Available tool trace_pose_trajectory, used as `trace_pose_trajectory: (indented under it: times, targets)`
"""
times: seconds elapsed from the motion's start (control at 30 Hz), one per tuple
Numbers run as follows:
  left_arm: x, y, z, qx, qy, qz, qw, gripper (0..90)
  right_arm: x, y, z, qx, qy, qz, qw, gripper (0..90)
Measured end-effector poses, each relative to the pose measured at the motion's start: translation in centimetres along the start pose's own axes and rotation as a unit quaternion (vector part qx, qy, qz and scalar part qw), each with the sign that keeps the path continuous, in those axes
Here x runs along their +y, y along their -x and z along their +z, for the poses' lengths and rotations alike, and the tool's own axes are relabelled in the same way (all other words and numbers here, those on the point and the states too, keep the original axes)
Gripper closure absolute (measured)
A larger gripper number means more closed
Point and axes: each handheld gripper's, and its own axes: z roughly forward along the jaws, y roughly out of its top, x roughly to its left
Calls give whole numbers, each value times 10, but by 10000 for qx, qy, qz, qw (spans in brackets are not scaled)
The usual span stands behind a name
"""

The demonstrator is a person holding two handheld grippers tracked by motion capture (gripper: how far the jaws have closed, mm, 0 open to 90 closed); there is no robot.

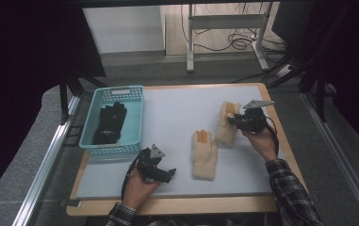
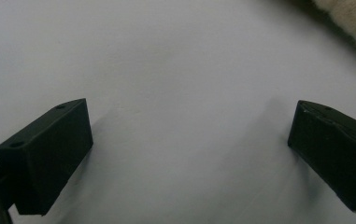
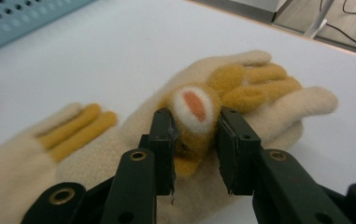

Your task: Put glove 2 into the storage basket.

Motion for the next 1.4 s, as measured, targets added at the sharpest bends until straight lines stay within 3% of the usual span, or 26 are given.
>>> trace_pose_trajectory:
  times: [0.2,0.43,0.47,0.5,0.57,0.67,0.73,0.93,1.13,1.23,1.3,1.33,1.4]
  targets:
    - [0,0,0,0,-2,-1,10000,4,6,-21,-27,262,120,-17,9996,676]
    - [0,0,0,7,7,1,10000,4,7,-65,-46,600,-8,-240,9979,675]
    - [0,0,0,7,7,1,10000,4,7,-65,-46,600,-8,-240,9979,675]
    - [0,0,0,6,7,2,10000,4,5,-78,-46,715,-60,-286,9970,674]
    - [0,0,0,6,4,4,10000,4,3,-91,-43,820,-138,-352,9959,674]
    - [0,0,0,6,22,-17,10000,4,1,-102,-38,890,-208,-415,9949,673]
    - [0,0,0,9,16,-6,10000,5,-5,-114,-26,976,-327,-414,9938,672]
    - [0,0,0,4,-3,21,10000,4,-19,-124,2,874,-584,-487,9933,667]
    - [0,0,0,6,-3,19,10000,5,-28,-126,12,900,-688,-481,9924,621]
    - [0,0,0,5,-3,20,10000,4,-29,-125,13,936,-669,-450,9923,595]
    - [0,0,0,5,-4,21,10000,5,-28,-122,9,889,-560,-447,9935,512]
    - [0,0,0,4,-4,10,10000,5,-28,-122,9,889,-560,-447,9935,512]
    - [0,0,0,8,-2,21,10000,5,-25,-114,-4,814,-286,-376,9956,456]
